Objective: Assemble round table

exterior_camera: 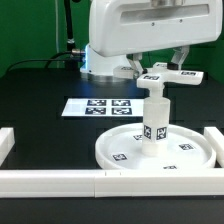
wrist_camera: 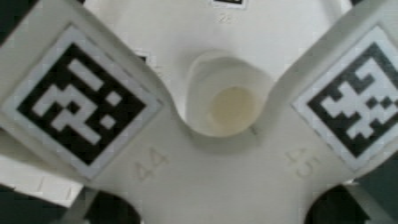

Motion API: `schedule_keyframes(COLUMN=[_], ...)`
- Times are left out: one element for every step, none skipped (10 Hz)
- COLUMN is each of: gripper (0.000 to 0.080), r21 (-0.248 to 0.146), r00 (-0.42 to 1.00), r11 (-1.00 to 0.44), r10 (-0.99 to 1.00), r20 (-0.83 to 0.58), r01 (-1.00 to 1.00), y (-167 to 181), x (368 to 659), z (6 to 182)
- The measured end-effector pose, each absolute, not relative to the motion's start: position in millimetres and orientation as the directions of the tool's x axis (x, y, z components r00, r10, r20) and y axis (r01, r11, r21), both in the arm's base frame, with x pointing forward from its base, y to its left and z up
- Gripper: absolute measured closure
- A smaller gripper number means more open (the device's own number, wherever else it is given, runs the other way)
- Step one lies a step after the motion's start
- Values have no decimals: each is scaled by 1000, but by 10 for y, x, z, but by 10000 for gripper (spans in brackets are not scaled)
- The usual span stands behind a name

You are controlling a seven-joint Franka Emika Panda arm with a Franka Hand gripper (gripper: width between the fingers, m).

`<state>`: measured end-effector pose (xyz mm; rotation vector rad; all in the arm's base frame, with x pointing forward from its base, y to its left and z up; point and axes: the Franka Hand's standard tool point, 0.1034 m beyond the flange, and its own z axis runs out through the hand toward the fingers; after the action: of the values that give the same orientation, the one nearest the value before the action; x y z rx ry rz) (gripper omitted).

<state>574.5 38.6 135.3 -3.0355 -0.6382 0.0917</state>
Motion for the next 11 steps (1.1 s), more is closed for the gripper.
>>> schedule_keyframes(gripper=[353,353,353,353,353,353,353,353,353,353,353], r21=[-49,-47,-47,-46,-45,-45,-44,-43,-44,-45,-45], r00=[912,912,911,912,912,912,912,912,912,912,911], r11=[-913,-912,-912,-912,-913,-913,-913,-912,-912,-912,-912], r10=[408,408,409,409,408,408,408,409,409,409,410], r20=[-48,-44,-45,-42,-39,-39,-38,-35,-36,-38,-39], r01=[405,406,407,407,407,406,406,407,408,407,408], y=[414,423,426,424,418,417,418,423,426,424,426], x=[5723,5707,5694,5703,5709,5709,5710,5709,5688,5653,5623], z=[1319,1280,1246,1246,1247,1247,1246,1246,1249,1262,1277])
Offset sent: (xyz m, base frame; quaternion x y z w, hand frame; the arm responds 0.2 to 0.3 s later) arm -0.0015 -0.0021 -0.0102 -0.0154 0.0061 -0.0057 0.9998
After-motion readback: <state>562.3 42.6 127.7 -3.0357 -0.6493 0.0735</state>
